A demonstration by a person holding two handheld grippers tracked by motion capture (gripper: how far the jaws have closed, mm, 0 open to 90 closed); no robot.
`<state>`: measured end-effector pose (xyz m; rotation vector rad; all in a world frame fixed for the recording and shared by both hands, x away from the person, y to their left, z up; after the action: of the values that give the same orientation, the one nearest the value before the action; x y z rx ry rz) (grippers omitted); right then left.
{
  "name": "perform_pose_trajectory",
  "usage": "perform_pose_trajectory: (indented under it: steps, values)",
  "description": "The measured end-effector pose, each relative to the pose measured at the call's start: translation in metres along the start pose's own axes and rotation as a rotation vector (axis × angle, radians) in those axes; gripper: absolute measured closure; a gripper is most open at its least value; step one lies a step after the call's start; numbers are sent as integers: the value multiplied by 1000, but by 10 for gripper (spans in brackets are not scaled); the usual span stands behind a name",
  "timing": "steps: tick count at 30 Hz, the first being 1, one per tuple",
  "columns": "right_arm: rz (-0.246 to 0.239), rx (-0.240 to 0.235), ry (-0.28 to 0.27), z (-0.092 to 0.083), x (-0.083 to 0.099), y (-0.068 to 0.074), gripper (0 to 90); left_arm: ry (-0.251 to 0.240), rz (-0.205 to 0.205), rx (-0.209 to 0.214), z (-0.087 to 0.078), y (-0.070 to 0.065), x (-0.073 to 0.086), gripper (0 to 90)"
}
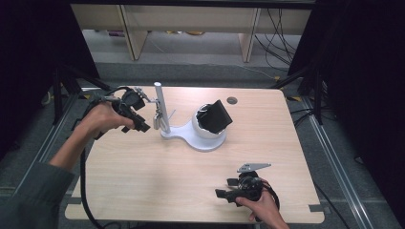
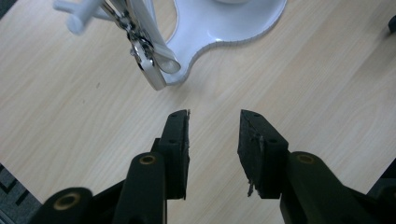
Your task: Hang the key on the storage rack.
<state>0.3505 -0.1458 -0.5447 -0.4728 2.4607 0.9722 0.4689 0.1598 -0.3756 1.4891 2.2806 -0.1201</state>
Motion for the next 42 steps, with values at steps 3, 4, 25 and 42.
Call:
perform_pose_trajectory:
  steps: [3,4,25,42]
  values:
    - [-7,-7,1,2,1,2,259,-11,4,7,6,-9,6,601]
    - [-15,-7,5,2,0,1,259,-19,9,1,8,-11,7,591]
    - [2,-20,18,5,3,5,259,-82,-25,67,58,-74,47,307]
    - [0,-31,14,5,2,6,257,-166,-16,15,84,-103,63,200]
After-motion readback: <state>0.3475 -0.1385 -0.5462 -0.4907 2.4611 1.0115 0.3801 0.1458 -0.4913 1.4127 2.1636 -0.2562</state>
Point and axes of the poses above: each handheld gripper's, and its own axes: z roughly forward along the jaws, x roughly out of its underside, y roughly to its left, the point moved 7 cm from there along z, roughly forward along the jaws, and after that the axes turned 14 degrees about z, right-handed, at the moved point
